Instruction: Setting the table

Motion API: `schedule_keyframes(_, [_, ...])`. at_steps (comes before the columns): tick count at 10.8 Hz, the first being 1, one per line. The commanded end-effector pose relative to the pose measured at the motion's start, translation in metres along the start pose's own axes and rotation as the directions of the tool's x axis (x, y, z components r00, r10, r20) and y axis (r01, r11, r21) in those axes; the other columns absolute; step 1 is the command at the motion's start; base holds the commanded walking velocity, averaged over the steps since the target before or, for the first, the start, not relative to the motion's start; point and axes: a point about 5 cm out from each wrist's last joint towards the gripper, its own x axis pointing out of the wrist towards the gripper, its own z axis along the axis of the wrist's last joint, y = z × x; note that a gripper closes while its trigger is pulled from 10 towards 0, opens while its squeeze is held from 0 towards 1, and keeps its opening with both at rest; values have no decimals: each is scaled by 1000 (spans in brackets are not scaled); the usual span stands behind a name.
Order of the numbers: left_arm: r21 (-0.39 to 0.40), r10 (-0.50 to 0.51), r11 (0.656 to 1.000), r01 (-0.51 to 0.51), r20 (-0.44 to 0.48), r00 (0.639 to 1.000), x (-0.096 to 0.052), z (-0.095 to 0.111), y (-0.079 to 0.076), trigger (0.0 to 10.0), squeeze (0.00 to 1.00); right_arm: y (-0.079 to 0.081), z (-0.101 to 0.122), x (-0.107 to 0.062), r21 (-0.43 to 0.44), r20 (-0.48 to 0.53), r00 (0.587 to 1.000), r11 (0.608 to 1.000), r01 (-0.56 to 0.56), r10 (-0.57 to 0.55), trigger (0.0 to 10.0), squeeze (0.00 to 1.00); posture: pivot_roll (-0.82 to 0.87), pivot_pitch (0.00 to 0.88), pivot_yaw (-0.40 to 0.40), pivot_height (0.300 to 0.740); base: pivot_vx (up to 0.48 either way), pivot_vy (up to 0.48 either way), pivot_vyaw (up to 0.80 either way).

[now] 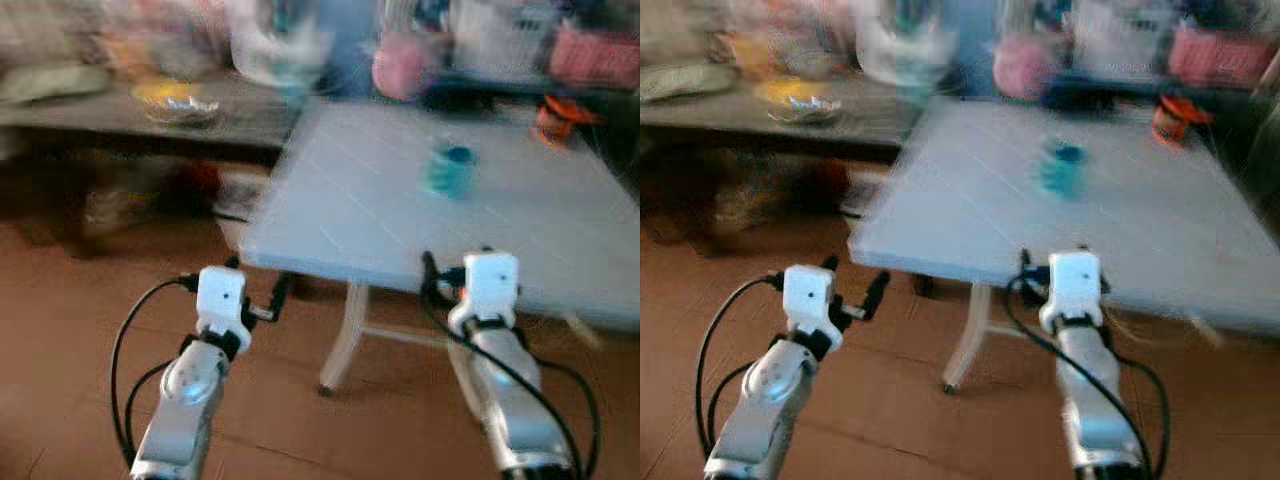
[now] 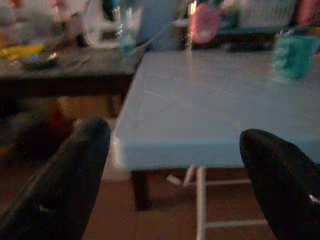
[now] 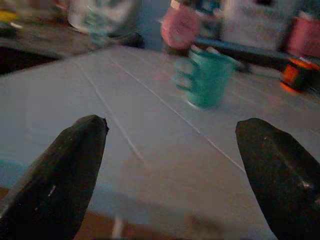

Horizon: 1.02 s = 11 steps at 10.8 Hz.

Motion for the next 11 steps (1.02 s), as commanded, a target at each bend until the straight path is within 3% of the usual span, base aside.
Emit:
schedule_keyframes(1, [4,-9,1000,9,13,1000,3,4,0,10000,0,0,3,1,5,12,1000,1000,1,-1,10000,0,70,0,21,740,304,0,0])
schedule_keyframes(3, [3,-15,1000,15,13,1000,3,4,-1,10000,0,0,5,2,4,16,1000,1000,0,0,10000,0,71,0,22,740,296,0,0])
schedule_keyframes(7, [15,-23,1000,23,21,1000,1,5,-3,10000,0,2,4,1,9,11,1000,1000,0,0,10000,0,74,0,23,740,0,0,0])
schedule_keyframes(11, [6,-28,1000,28,25,999,2,6,-4,10000,0,1,2,0,11,5,1000,1000,9,-9,10000,0,70,0,31,740,0,0,-747])
